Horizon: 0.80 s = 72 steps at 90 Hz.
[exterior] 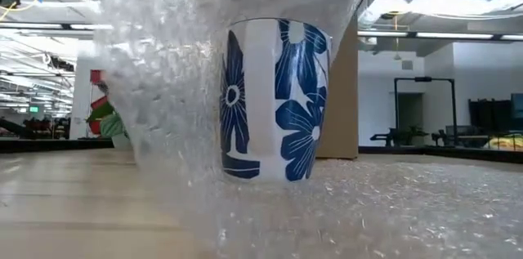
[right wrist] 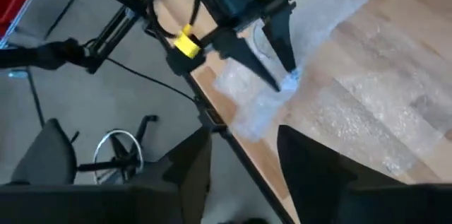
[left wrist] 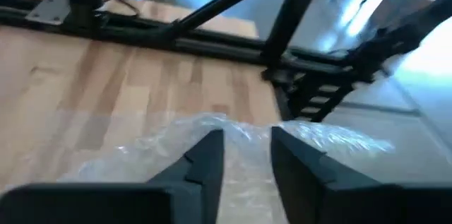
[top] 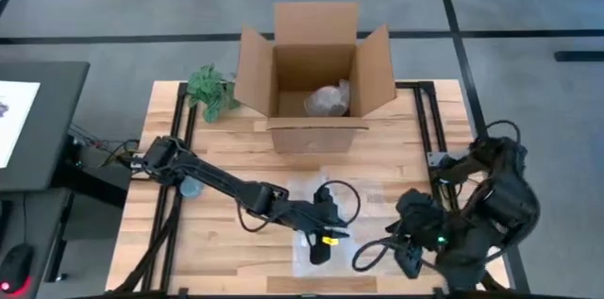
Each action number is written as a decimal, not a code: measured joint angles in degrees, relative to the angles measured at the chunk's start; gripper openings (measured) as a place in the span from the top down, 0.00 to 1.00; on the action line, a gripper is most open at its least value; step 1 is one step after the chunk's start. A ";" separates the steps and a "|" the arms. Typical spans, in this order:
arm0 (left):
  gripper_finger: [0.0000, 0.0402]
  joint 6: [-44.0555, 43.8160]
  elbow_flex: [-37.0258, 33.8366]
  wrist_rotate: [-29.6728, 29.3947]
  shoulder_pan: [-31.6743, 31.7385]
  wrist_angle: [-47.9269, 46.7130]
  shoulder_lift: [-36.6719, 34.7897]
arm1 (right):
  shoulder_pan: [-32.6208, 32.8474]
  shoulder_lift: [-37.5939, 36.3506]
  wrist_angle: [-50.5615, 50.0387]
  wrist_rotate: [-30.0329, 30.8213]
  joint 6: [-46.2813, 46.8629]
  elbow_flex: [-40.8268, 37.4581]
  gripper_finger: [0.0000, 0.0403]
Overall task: Wrap mug
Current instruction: Wrap the blue mug with bubble wrap
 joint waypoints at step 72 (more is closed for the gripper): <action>0.48 -1.12 0.00 4.36 3.70 -10.43 -5.74 | -5.96 0.04 0.02 -4.21 -10.49 -0.02 0.70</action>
